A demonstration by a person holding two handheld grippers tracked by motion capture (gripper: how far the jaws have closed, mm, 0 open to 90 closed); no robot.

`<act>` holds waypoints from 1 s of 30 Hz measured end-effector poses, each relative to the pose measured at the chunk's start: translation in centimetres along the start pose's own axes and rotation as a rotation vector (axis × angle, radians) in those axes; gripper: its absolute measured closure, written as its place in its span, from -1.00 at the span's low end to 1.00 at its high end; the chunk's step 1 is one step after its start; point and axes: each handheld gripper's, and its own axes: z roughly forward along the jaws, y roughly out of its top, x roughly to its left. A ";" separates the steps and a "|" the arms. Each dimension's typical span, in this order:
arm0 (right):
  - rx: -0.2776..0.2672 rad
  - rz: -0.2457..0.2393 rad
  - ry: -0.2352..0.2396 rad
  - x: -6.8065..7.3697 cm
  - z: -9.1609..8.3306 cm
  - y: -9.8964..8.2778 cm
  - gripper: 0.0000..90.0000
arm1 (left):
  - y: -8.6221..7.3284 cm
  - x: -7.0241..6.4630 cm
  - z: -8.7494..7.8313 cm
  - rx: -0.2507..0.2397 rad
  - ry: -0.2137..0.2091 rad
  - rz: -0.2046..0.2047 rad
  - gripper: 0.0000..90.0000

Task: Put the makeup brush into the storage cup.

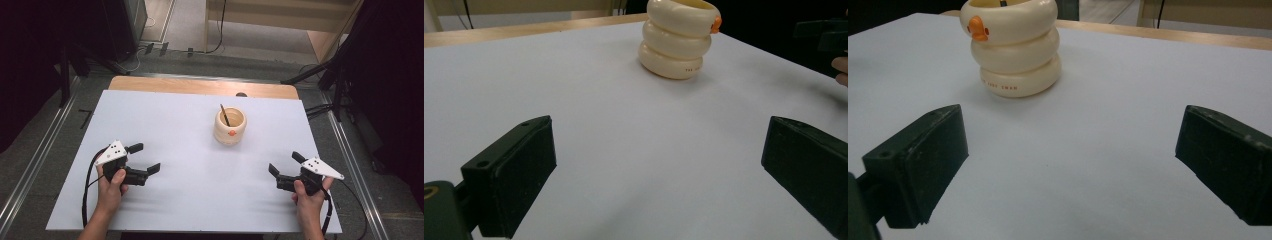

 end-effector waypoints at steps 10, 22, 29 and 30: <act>0.011 -0.028 0.013 0.0 -0.3 -0.4 -0.97 | -0.8 0.1 -1.3 -0.003 0.024 0.006 -0.96; 0.002 -0.007 0.016 -0.4 -0.6 -0.6 -0.97 | -1.5 0.8 -3.6 -0.032 0.065 0.018 -0.96; -0.004 0.005 0.006 -0.6 -0.6 -0.8 -0.96 | -2.1 1.1 -4.8 -0.028 0.081 0.014 -0.96; -0.004 0.005 0.004 -0.6 -0.6 -0.8 -0.96 | -2.2 1.2 -5.0 -0.029 0.084 0.016 -0.96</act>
